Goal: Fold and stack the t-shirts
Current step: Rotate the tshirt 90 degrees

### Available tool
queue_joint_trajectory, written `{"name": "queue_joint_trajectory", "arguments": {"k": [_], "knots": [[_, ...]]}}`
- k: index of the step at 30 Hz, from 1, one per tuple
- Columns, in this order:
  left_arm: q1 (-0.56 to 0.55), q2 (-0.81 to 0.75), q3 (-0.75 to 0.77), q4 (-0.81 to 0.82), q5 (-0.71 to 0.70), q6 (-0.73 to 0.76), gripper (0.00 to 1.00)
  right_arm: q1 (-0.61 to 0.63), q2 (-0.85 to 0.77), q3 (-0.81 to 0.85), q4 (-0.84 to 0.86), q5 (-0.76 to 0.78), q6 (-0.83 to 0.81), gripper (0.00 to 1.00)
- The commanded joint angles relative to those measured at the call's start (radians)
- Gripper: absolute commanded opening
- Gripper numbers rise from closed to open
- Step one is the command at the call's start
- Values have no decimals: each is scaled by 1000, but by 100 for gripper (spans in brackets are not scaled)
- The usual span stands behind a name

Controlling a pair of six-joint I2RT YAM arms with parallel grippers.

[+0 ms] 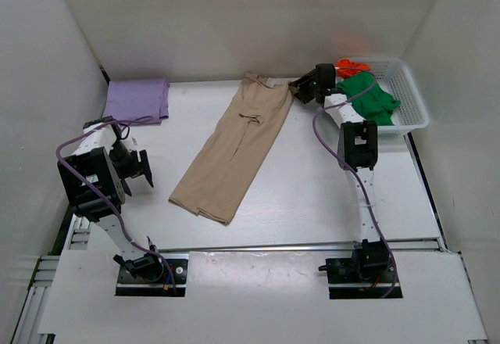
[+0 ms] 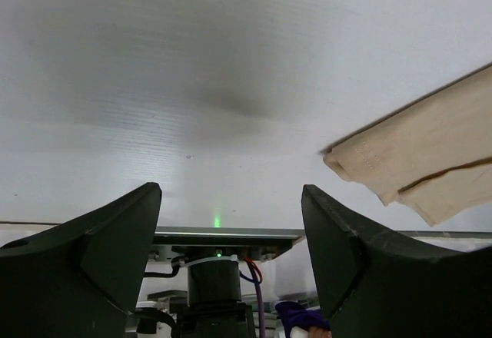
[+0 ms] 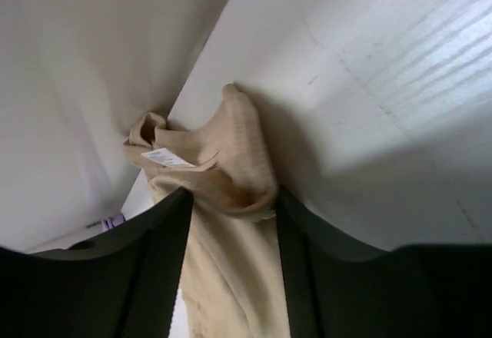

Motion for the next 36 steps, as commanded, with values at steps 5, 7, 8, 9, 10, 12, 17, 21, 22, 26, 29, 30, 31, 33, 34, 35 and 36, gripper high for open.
{"name": "queue_joint_trajectory", "arguments": {"k": [5,7,8,9,10,12,17,21,22,26,29,30,31,33,34,35,36], "knots": [[-2,-71,0,2,57,7,86,-8,-263,-238,61,-127,-132,64],[-2,-119,0,2,68,7,90,21,-319,-225,-75,-138,-217,72],[-2,-142,-9,2,68,7,90,32,-342,-225,-133,-105,-263,73],[-2,-195,-18,11,51,7,92,56,-403,-225,-233,-12,-345,76],[-2,-226,-29,23,40,7,92,69,-440,-247,-270,38,-372,78],[26,-295,-72,38,31,7,94,80,-529,-386,-313,107,-386,82],[135,-555,-156,63,62,7,100,205,-931,-796,-324,282,-337,88],[189,-735,-213,69,56,7,100,396,-1257,-1144,-342,351,-173,88],[189,-760,-213,55,45,7,100,440,-1299,-1204,-342,342,-92,88],[209,-902,-135,8,-30,7,100,720,-1337,-1377,-293,331,81,84],[209,-993,-102,-14,-30,7,100,852,-1216,-1368,-215,321,135,74],[209,-1010,-102,-30,-30,7,100,876,-1176,-1348,-194,301,135,67],[209,-1025,-102,-31,-30,7,100,896,-1134,-1293,-181,288,154,63],[209,-1045,-102,-57,-52,7,100,934,-1015,-1242,-181,246,184,58],[209,-1056,-102,-57,-69,7,100,943,-948,-1204,-172,226,224,58],[209,-1056,-111,-57,-88,7,100,958,-920,-1188,-172,213,247,58],[209,-1067,-112,-57,-125,7,100,968,-898,-1179,-172,213,270,58]]}}
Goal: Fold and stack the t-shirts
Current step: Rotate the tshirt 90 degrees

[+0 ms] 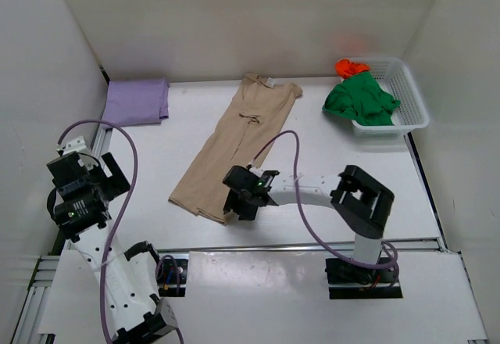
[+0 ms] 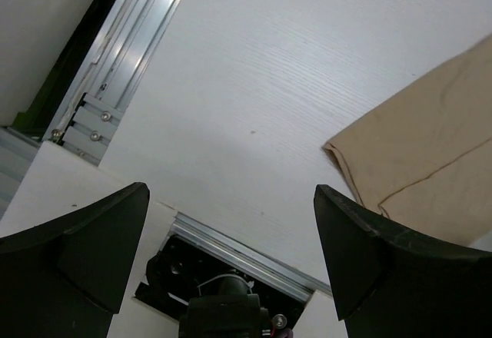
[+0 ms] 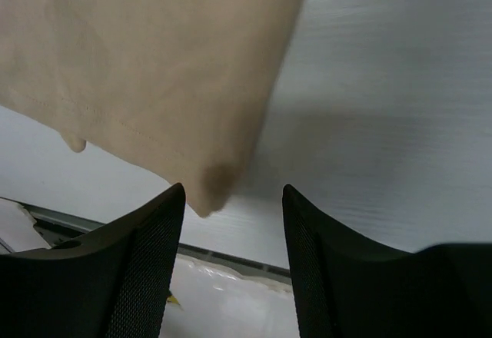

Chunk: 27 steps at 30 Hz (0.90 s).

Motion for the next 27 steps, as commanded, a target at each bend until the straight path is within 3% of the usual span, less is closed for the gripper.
{"name": "queue_joint_trajectory", "arguments": {"k": [1,6,9,10,15,21,23,25,26,27], "knots": [[7,2,9,-27,-89,4,100,32,76,69,47,-27,136,58],[7,-32,50,-68,-66,4,100,41,133,44,103,-77,244,50],[7,-42,50,-88,-66,4,100,41,119,-2,143,-88,273,33],[7,-42,41,-88,-66,4,100,41,93,-38,143,-76,273,22],[7,-42,42,-169,61,4,95,41,-92,-230,133,-62,227,1],[7,82,153,-202,205,4,92,60,-290,-428,42,-114,11,1],[7,174,227,-212,274,4,92,60,-382,-494,42,-136,11,1],[7,305,304,-222,352,4,90,60,-444,-558,53,-146,-9,6],[7,356,343,-222,371,4,88,49,-500,-569,42,-146,-20,18],[-17,411,433,-222,386,4,86,49,-528,-570,30,-146,-43,22]]}}
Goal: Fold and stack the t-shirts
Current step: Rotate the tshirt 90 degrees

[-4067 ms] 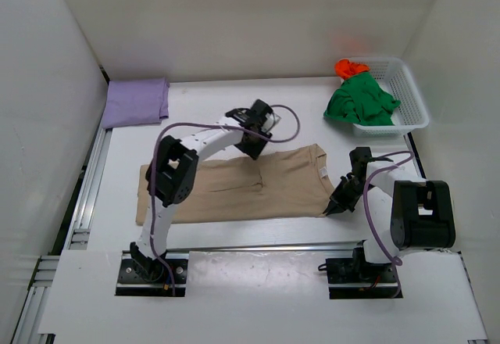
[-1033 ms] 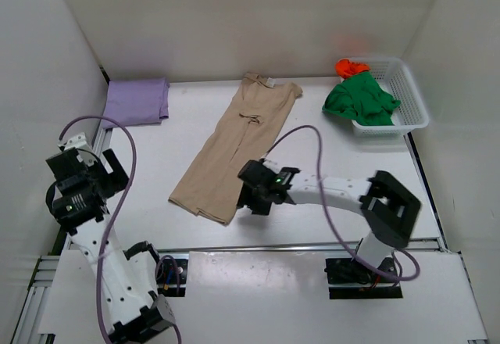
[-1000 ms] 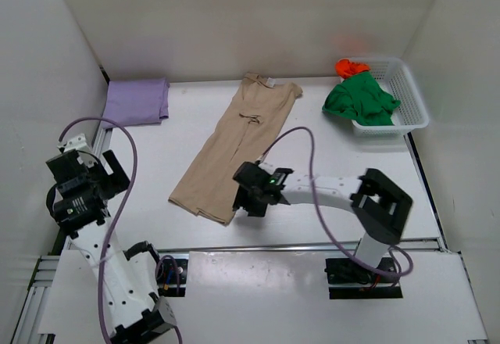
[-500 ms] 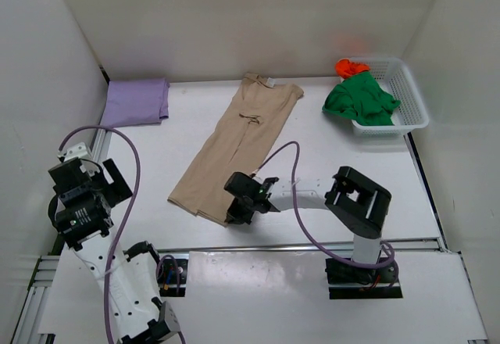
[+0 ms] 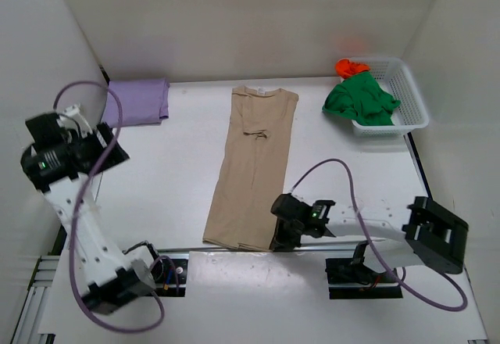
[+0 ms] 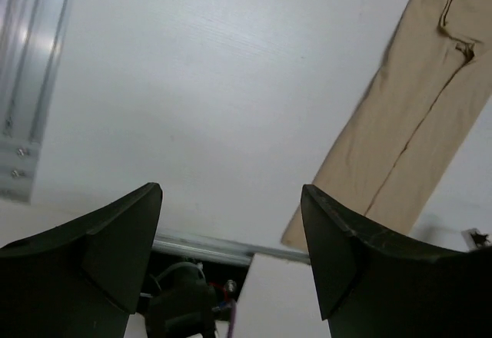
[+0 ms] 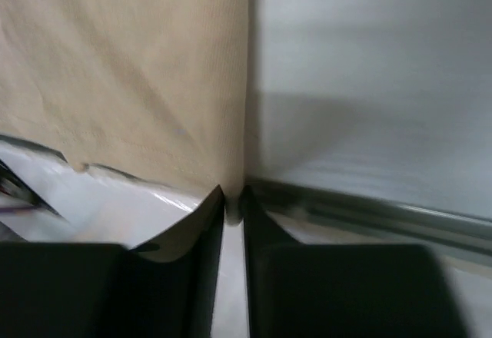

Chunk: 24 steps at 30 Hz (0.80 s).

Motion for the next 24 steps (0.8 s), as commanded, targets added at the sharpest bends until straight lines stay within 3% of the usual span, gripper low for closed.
{"name": "queue_joint_trajectory", "arguments": {"k": [1,2,5,6,8,9,12,13,16,20,23,24], "knots": [[-83,182,167,-58,21,5,83,-26,-106,-30,-75,-24,-88,28],[-294,293,199,-58,-77,5,81,-35,-156,-39,-90,-24,-88,40],[-587,429,219,-58,-245,5,81,-89,-241,-64,-100,-38,-134,51],[-717,452,219,-58,-201,5,83,-104,-256,-64,-109,-64,-143,54],[-802,501,172,-58,-38,5,86,-141,-281,-73,-126,-73,-183,56],[-862,501,76,-43,8,5,86,-141,-281,-73,-126,-73,-183,56],[-934,471,-137,130,51,5,84,-151,-281,-73,-126,-73,-202,56],[-944,451,-282,189,51,5,83,-151,-281,-73,-126,-73,-202,56],[-953,405,-457,356,68,5,82,-151,-258,-64,-100,-73,-167,56],[-984,484,-441,367,118,5,82,-137,-237,-53,-90,-73,-85,56],[-1030,557,-428,386,-57,5,83,-124,-203,-53,-71,-73,-62,56],[-1030,557,-428,399,-104,5,87,-115,-185,-53,-60,-73,-62,56]]}}
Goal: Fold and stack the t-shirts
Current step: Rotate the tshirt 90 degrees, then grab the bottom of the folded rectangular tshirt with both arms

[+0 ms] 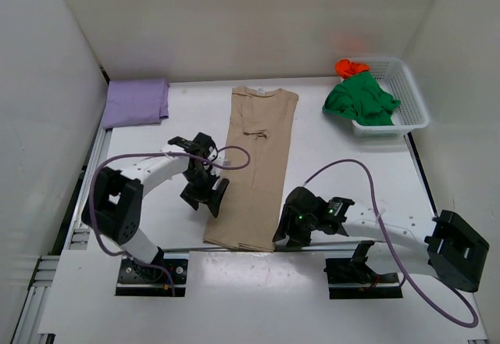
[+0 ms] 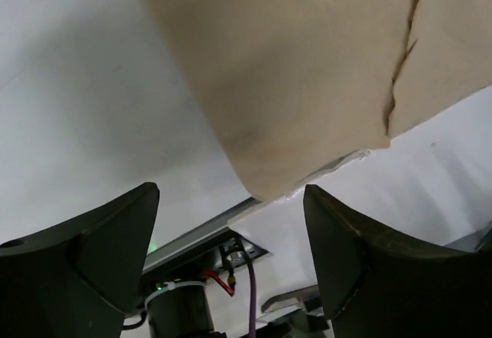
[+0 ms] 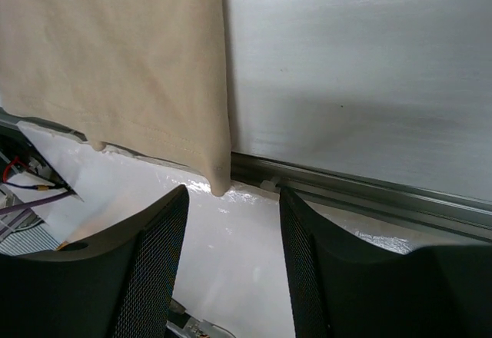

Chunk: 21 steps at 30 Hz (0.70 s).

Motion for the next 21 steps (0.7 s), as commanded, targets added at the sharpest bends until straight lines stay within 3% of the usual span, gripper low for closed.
{"name": "queue_joint_trajectory", "arguments": {"k": [1,3,5,7,10,11,14,18,21], "knots": [[7,76,44,42,-35,4,87,15,40,13,41,-17,39,56],[39,217,185,-63,129,4,84,15,63,13,53,-3,39,54],[55,229,187,-45,167,4,84,15,63,13,53,12,49,54],[64,209,121,-26,251,4,84,26,72,13,62,23,49,54],[76,139,-95,47,401,4,87,35,72,22,62,46,75,54],[76,113,-189,70,390,4,87,46,72,22,62,46,84,54],[55,62,-262,113,325,4,87,67,82,11,88,60,95,53],[55,100,-221,155,264,4,87,67,92,-10,110,60,104,53],[55,157,-166,164,230,4,78,67,102,-32,151,35,95,54]]}}
